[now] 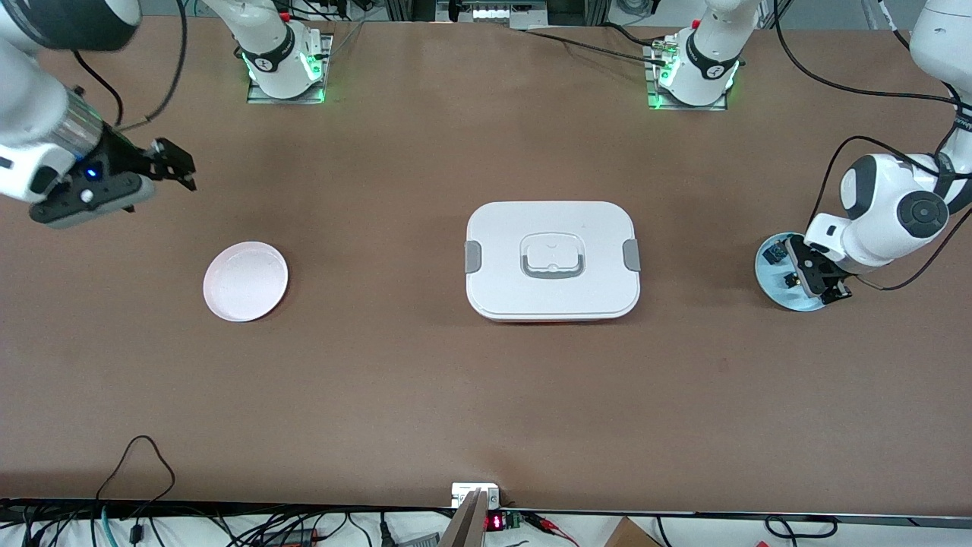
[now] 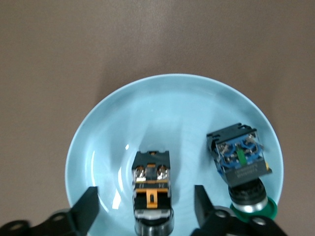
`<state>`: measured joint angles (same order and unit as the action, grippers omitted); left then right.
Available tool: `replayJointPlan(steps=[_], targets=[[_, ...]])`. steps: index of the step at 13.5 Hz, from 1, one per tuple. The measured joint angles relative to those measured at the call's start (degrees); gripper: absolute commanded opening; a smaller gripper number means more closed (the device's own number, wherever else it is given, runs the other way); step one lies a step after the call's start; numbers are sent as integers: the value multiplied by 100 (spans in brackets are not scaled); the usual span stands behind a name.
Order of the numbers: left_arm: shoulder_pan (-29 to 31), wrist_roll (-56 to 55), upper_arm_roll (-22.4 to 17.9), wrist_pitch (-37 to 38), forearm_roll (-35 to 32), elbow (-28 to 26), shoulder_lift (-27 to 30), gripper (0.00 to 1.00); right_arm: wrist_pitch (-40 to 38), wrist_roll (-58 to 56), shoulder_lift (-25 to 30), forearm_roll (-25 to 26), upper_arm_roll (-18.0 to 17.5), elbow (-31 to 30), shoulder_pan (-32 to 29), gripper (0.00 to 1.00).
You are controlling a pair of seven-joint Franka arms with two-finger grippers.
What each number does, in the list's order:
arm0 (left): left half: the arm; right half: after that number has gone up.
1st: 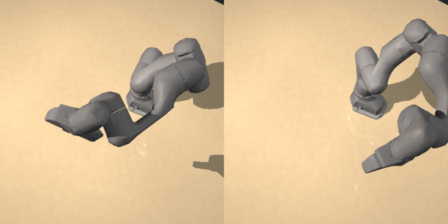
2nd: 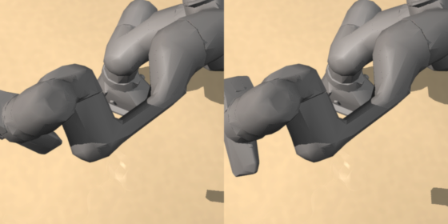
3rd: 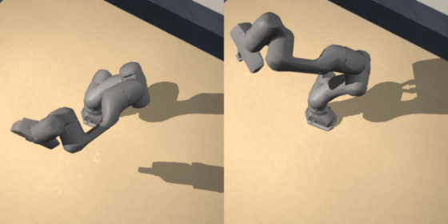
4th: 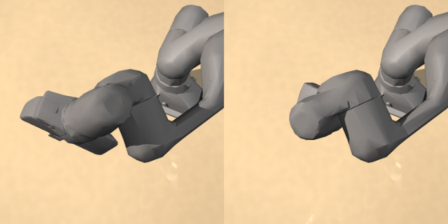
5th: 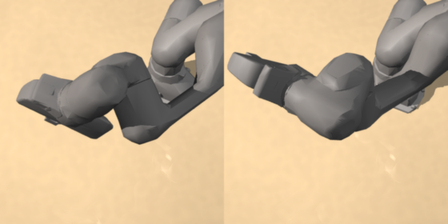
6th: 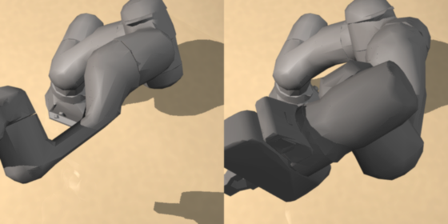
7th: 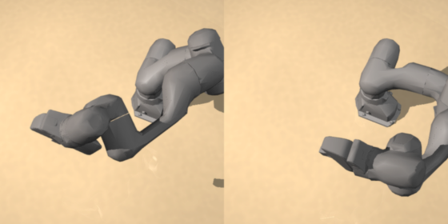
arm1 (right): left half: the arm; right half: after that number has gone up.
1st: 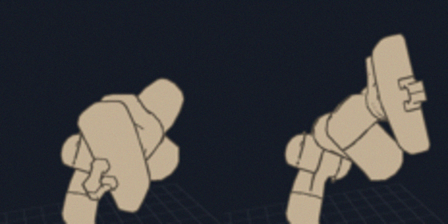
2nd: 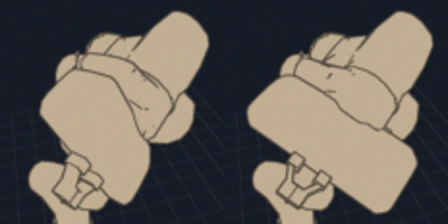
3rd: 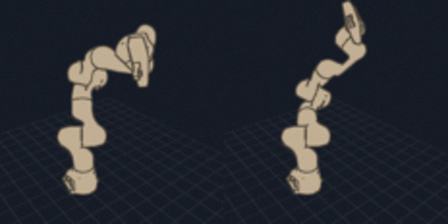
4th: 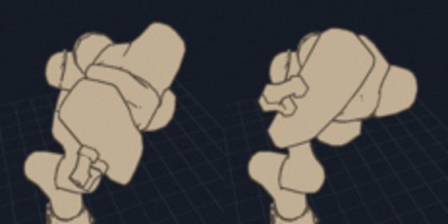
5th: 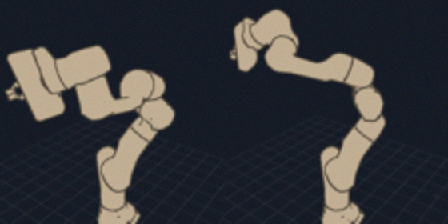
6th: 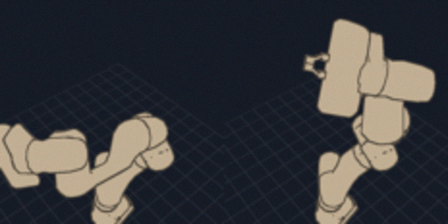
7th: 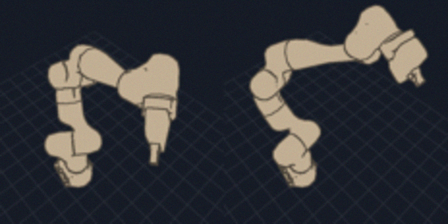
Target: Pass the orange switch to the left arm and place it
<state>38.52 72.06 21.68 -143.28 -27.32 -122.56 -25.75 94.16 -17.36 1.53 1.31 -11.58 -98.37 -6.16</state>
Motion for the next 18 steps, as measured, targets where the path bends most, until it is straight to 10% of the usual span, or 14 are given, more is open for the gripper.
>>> replayJointPlan(steps=[11,18], targets=[[9,-1467,1602,5810,532,2920,564,100,-100,3,-153,1,98,376,-40,100],[-5,-4835,2832,6968,536,3969,584,100,-29,6,-303,0,69,478,-21,100]])
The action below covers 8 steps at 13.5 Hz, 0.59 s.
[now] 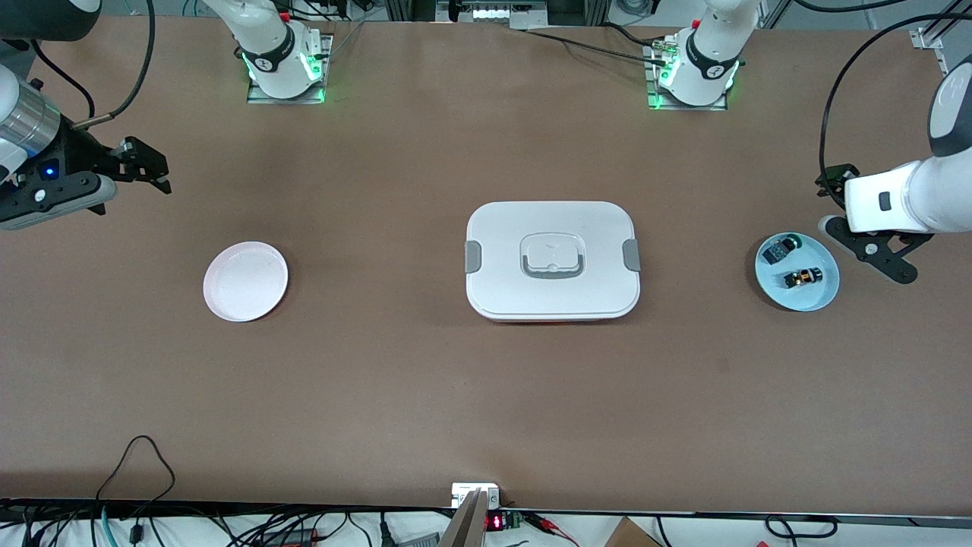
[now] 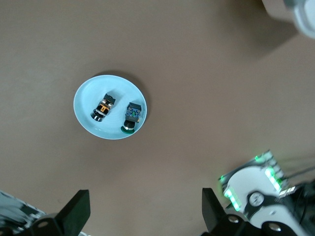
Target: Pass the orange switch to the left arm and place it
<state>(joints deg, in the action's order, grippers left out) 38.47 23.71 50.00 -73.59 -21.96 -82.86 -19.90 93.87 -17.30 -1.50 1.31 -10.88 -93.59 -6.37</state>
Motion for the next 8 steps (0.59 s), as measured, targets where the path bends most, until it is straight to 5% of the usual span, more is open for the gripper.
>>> replayJointPlan(steps=[5,6,8], targets=[[-93,-1093,170,51,77,297,47,100,-129,411,1,1,-42,26,222,100],[-307,-1395,-26,60,237,320,119,100,-138,478,1,1,-44,26,252,100],[-1199,-1906,-1159,25,851,326,349,100,-141,529,1,4,-40,27,261,100]])
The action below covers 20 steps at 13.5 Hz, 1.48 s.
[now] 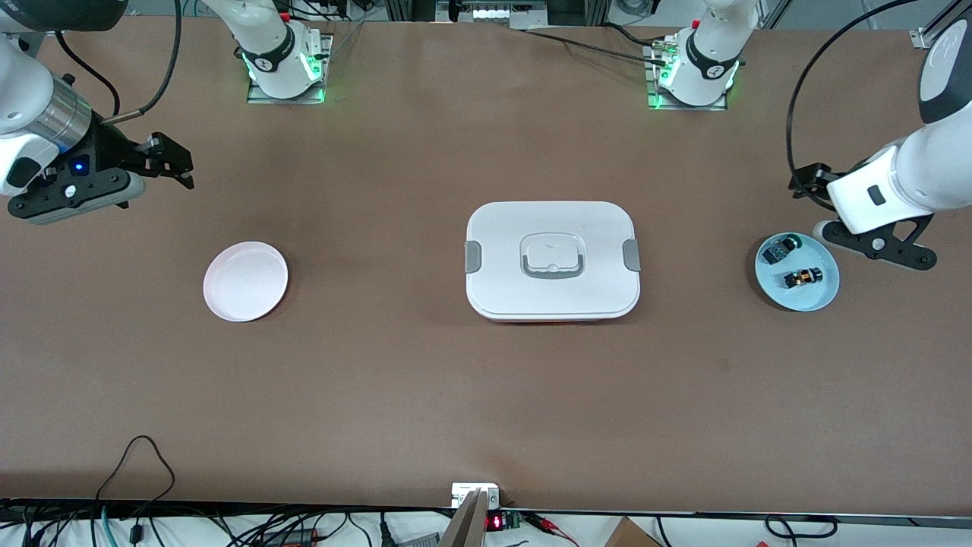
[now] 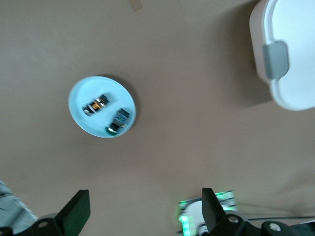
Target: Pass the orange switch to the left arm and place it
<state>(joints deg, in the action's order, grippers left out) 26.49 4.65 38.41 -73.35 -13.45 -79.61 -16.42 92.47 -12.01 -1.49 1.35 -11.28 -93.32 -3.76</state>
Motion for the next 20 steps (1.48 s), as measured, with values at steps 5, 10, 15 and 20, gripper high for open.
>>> replayJointPlan(steps=[5,10,15,20], targets=[[-1847,-563,-2674,-1369,967,-684,727,100,0,38,0,141,8,2,0,100],[-2717,-1213,-3617,-2204,1130,-1687,1555,100,0,54,0,144,11,2,-1,100],[-3158,-1314,-3882,-2243,1129,-1808,1674,100,0,61,0,147,12,3,-1,100],[-3170,-1313,-4003,-2250,1129,-1811,1674,100,0,61,0,150,12,3,-1,100]])
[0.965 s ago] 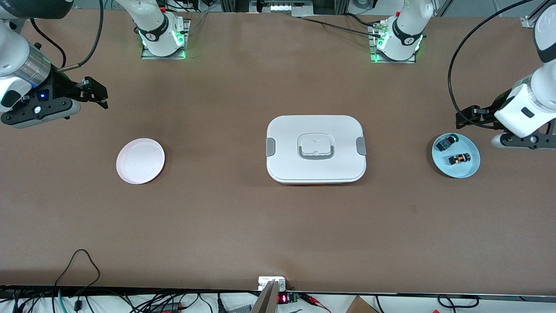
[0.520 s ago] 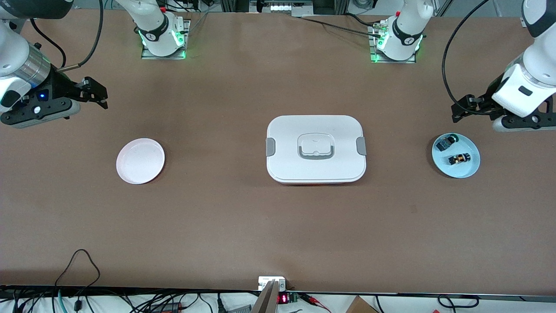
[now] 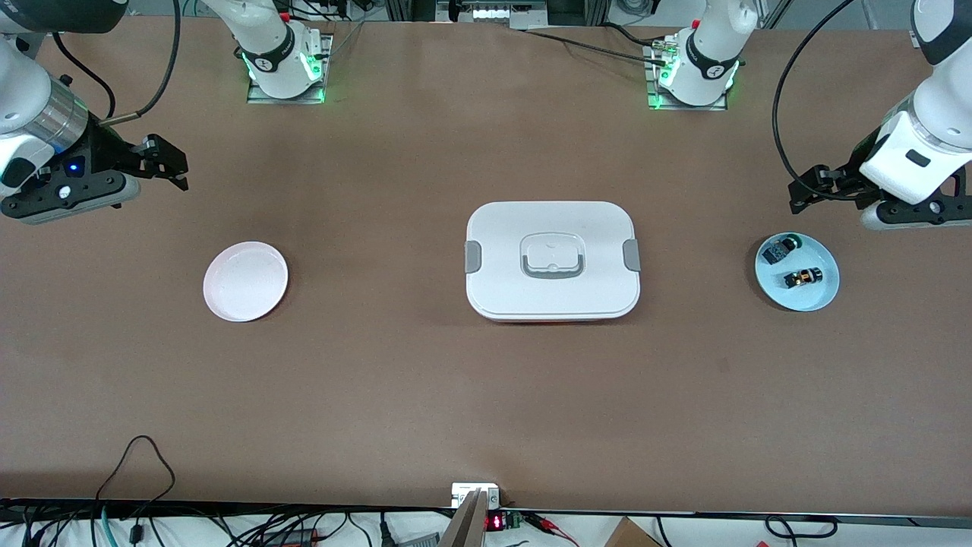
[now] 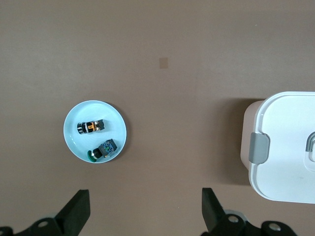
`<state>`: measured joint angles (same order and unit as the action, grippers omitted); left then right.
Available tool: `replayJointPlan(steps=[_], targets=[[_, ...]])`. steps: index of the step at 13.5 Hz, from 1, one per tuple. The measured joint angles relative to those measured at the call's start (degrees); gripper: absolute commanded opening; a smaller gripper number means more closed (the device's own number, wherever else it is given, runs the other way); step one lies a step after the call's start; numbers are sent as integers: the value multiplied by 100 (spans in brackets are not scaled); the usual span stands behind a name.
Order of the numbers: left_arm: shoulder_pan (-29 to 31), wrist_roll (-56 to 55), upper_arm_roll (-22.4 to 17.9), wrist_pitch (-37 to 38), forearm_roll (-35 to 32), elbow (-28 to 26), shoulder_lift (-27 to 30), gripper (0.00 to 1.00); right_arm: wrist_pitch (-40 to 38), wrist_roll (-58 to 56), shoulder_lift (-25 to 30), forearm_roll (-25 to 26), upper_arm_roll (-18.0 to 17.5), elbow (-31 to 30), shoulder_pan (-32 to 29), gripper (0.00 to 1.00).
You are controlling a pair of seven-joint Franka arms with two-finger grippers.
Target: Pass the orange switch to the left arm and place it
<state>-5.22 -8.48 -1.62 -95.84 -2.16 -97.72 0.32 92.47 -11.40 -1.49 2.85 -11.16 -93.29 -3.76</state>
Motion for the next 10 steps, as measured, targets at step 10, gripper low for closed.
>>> replayJointPlan(steps=[10], targets=[[196,18,-60,13,0,-25,0,100,0,0,0,7,22,0,-2,100]])
